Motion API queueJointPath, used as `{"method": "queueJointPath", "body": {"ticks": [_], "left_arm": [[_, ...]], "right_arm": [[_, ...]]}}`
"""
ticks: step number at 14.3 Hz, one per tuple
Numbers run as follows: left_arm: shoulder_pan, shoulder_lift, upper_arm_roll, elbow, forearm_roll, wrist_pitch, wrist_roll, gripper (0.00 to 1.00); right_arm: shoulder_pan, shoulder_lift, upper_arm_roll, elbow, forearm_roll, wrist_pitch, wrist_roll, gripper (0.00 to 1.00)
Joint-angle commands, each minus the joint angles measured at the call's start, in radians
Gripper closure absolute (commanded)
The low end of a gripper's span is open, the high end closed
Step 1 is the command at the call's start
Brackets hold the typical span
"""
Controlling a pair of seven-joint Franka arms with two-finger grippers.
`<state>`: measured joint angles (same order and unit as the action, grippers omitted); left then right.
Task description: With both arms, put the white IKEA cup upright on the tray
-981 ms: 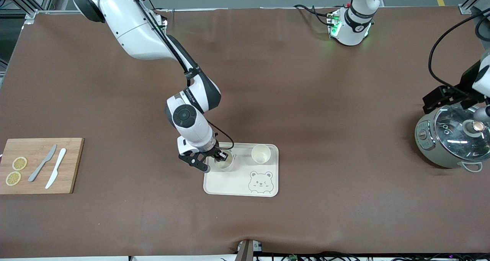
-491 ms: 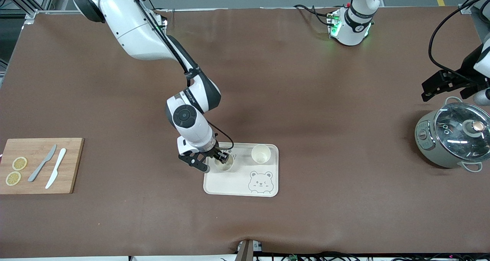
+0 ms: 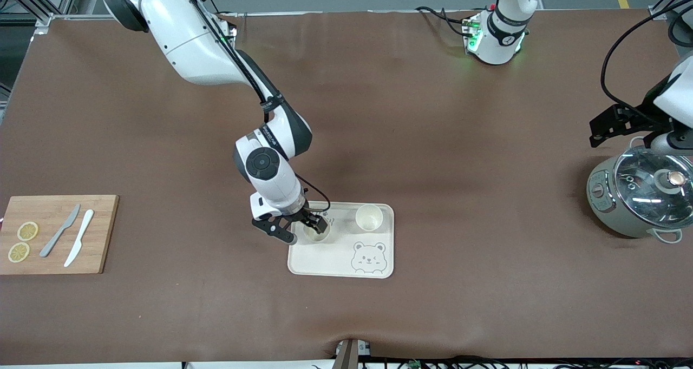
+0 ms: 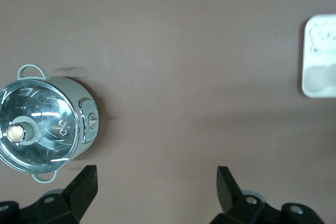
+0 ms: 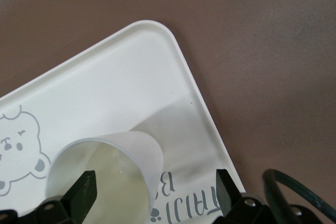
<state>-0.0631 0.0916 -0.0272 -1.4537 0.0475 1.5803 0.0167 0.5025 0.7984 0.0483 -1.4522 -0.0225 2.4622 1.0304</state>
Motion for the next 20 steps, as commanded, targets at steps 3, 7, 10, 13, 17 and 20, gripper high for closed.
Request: {"method": "queueJointPath", "body": {"ticks": [3,7,10,13,17,20], "left_arm": [[0.016,-0.052,-0.002,-0.051,-0.023,-0.061,0.071,0.0],[0.016,-0.052,0.001,-0.048,-0.031,-0.071,0.063,0.0],[0.017,-0.05,0.006,-0.048,-0.046,-0.071,0.046,0.0],[0.025,-0.052,0.007,-0.043,-0.048,-0.071,0.115,0.0],[0.022,-0.05,0.003,-0.024,-0.057,-0.063,0.137,0.0],[0.019,-0.052,0.0,-0.024,-0.052,-0.063,0.144,0.0]], "right_arm": [[0.005,-0.102,-0.005,0.018,-0.017,-0.173,0.004,0.0],[-0.021,-0.24,-0.002,0.018,-0.002,-0.386,-0.079,0.0],[-0.062,-0.32,-0.001,0.019,-0.001,-0.518,-0.163,0.0],[-0.129,-0.404,0.001,0.026,0.003,-0.668,-0.301,0.0],[-0.258,-0.511,-0.004,0.027,0.088,-0.843,-0.524,0.0],[-0.34,-0.56,-0.008,0.027,0.079,-0.907,-0.677,0.0]]}}
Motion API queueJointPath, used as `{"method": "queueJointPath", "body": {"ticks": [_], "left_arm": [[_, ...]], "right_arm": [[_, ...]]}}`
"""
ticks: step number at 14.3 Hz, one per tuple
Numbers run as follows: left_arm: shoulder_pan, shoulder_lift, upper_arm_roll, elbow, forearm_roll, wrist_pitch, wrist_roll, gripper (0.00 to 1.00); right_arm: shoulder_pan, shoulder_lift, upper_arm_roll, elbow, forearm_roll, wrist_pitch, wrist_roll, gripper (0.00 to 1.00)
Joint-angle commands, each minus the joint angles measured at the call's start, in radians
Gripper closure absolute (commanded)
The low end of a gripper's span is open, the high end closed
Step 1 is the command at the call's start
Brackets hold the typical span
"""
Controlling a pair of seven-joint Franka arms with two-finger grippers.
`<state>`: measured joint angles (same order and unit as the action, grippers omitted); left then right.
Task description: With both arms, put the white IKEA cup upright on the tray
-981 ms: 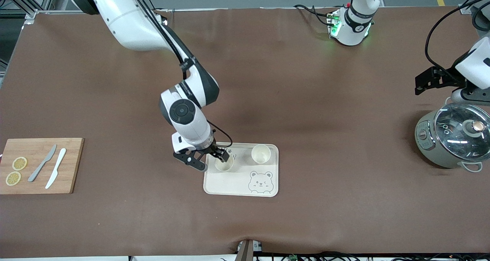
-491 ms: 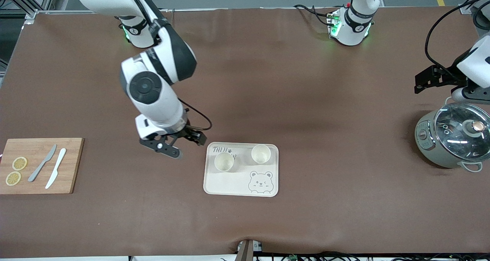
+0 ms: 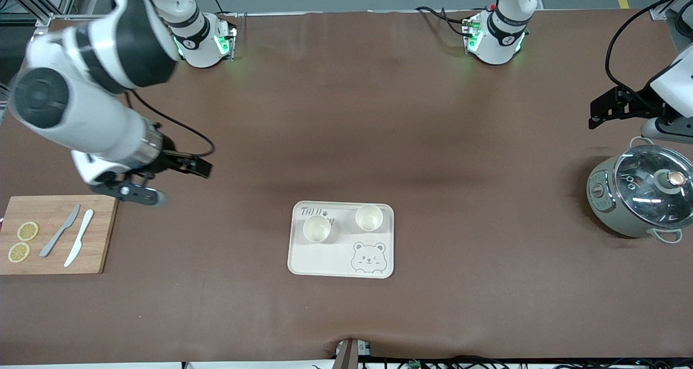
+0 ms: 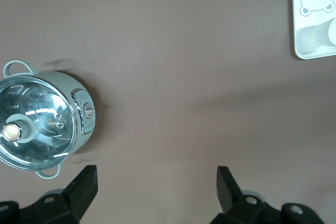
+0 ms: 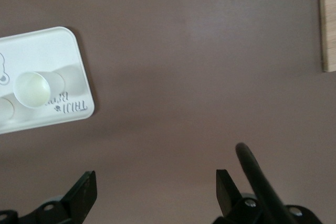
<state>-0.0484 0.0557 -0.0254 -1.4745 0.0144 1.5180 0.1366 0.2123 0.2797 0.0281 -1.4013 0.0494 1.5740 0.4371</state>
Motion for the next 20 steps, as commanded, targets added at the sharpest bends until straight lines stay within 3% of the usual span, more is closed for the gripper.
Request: {"method": "queueJointPath", "body": {"ticks": [1,7,10,20], "left_arm": [[0.004,-0.016,-0.002,-0.003,-0.019,-0.001,0.043,0.0],[0.002,-0.016,-0.002,-0.004,-0.014,0.001,0.092,0.0],[0.002,-0.014,-0.002,-0.004,-0.013,0.001,0.092,0.0],[0.002,-0.014,-0.001,-0.004,-0.014,0.034,0.084,0.0]], "right_arm": [[-0.079,-0.056,0.009,-0.024,0.003,-0.025,-0.137,0.0],[-0.261,-0.088,0.012,0.002,-0.002,-0.057,-0.374,0.0],[-0.252,-0.082,0.015,0.002,-0.094,-0.046,-0.364,0.0],[-0.252,-0.079,0.018,-0.005,-0.094,-0.035,-0.362,0.0]]}}
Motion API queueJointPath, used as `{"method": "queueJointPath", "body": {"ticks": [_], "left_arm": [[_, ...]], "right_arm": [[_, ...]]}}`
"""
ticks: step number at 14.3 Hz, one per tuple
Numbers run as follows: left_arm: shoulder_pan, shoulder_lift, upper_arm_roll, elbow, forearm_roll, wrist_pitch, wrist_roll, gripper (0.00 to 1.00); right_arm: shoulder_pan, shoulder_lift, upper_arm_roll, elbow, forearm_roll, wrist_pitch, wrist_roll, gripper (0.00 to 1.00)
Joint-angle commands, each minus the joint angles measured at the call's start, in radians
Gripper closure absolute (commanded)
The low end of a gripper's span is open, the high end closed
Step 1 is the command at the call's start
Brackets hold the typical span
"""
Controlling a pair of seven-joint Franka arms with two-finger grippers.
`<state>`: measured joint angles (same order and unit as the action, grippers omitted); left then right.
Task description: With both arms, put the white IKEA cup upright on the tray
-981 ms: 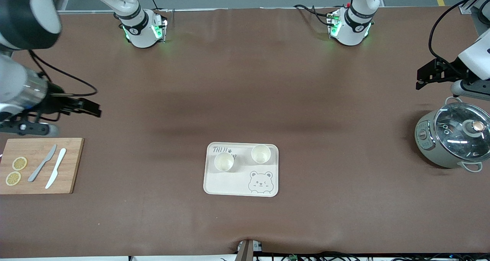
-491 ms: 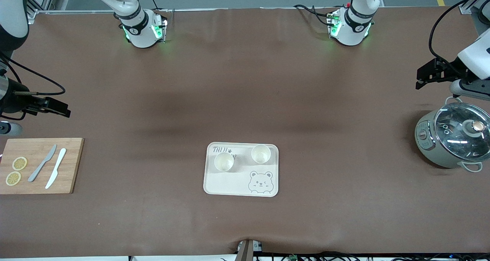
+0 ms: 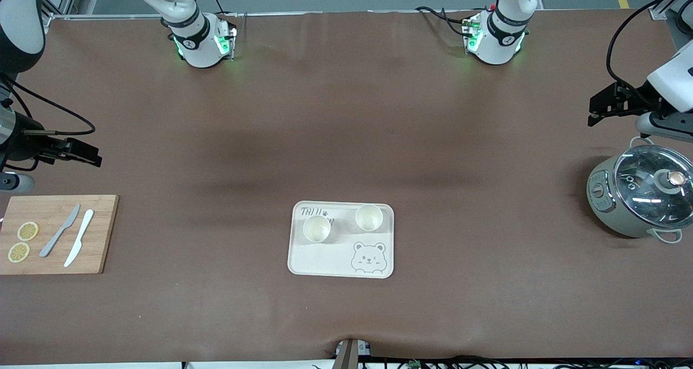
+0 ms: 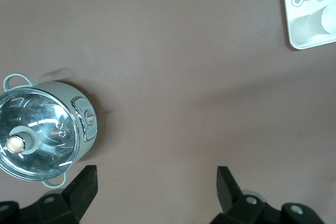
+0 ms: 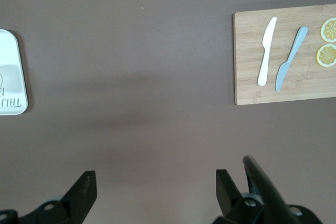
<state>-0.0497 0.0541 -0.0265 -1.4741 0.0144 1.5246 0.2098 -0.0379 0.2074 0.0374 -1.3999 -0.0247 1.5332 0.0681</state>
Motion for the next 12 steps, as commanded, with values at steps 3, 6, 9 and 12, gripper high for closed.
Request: {"method": "queueJointPath", "body": {"ticks": [3,6,9,12], "left_arm": [[0.004,-0.011,0.0,-0.005,-0.013,0.043,0.005,0.0],[0.004,-0.013,0.0,-0.009,-0.013,0.042,0.002,0.0],[0.004,-0.013,-0.001,-0.009,-0.019,0.034,-0.021,0.0],[0.004,-0.013,-0.001,-0.011,-0.021,0.017,-0.033,0.0]], "right_arm": [[-0.002,-0.005,0.009,-0.008,-0.018,0.005,0.007,0.0],[-0.002,-0.006,0.009,-0.007,-0.02,0.005,0.007,0.0],[0.0,-0.005,0.009,-0.008,-0.018,0.005,0.007,0.0],[-0.002,-0.005,0.009,-0.008,-0.018,0.005,0.007,0.0]]}}
